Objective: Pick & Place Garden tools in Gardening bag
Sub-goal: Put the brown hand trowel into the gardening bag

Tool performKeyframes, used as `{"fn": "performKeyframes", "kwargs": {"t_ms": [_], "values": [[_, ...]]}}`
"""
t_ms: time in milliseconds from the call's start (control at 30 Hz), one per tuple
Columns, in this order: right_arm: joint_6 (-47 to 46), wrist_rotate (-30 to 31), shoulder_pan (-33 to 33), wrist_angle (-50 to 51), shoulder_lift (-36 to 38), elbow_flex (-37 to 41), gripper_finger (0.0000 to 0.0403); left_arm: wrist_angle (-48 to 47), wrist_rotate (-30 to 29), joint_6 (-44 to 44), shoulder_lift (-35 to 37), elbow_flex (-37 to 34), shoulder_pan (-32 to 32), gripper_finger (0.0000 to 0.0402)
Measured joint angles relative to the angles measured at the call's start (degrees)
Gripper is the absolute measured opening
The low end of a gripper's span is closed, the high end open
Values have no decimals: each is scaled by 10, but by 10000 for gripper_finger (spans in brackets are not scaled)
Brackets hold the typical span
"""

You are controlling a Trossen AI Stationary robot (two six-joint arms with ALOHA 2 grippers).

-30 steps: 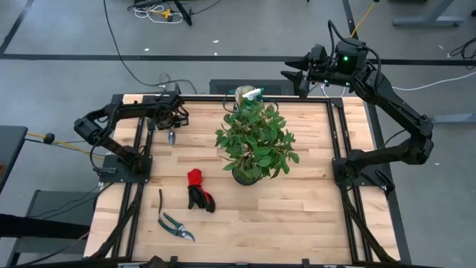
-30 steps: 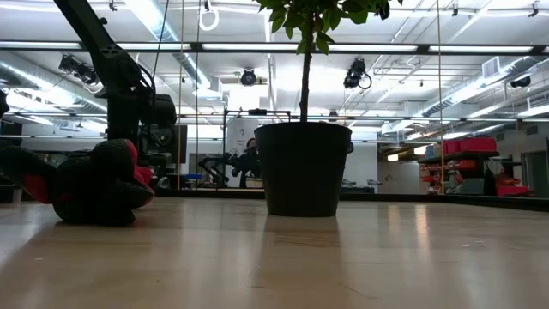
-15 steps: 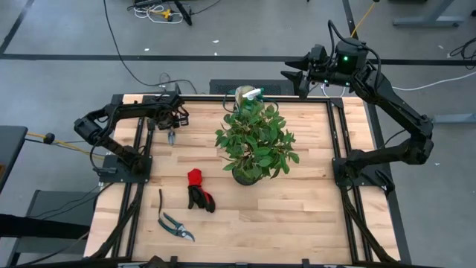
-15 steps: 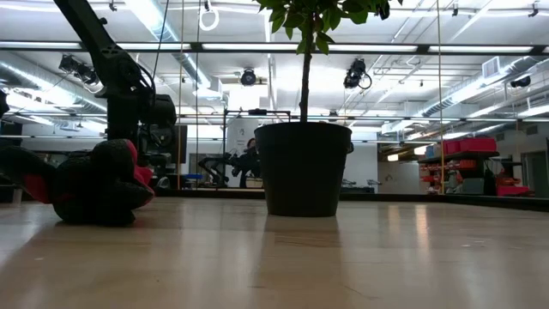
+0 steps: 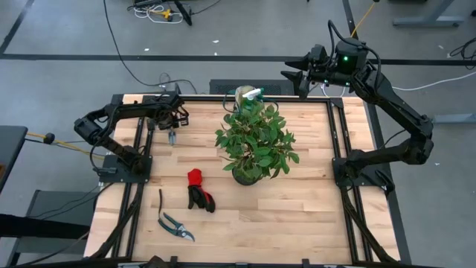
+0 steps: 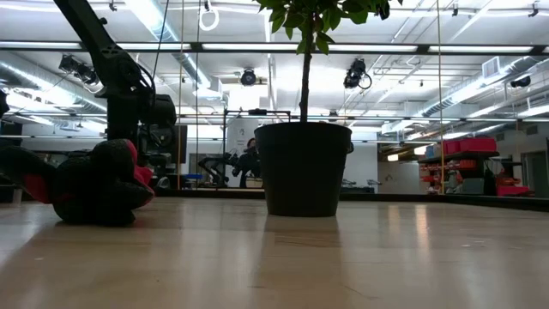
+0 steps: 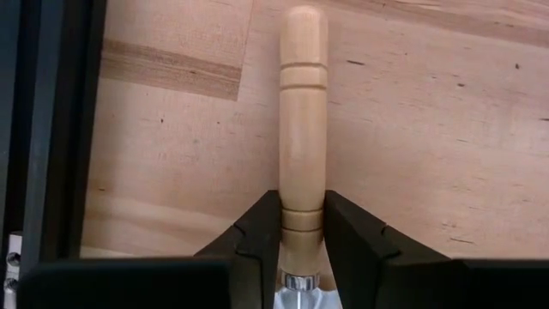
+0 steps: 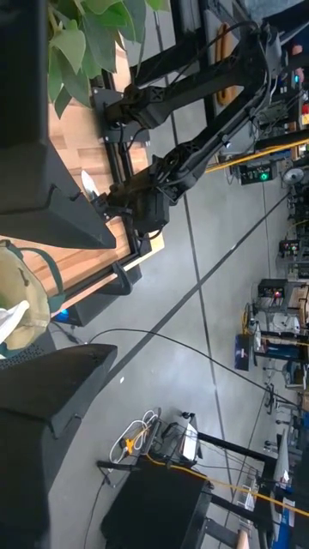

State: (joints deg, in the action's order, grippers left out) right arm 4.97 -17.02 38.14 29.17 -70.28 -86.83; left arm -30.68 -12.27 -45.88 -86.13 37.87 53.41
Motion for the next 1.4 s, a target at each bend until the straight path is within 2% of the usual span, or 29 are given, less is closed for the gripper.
{"fn": "performKeyframes", "kwargs": {"t_ms": [400,867,1400], "values": [[0,0,0,0,0,0,194,-20,1,4,11,5,0,78],[0,-2,0,-7,0,0,194,-50,26,34,22,99,0,77],[0,-2,0,-7,0,0,194,-81,33,118,23,226,-15,75]]}}
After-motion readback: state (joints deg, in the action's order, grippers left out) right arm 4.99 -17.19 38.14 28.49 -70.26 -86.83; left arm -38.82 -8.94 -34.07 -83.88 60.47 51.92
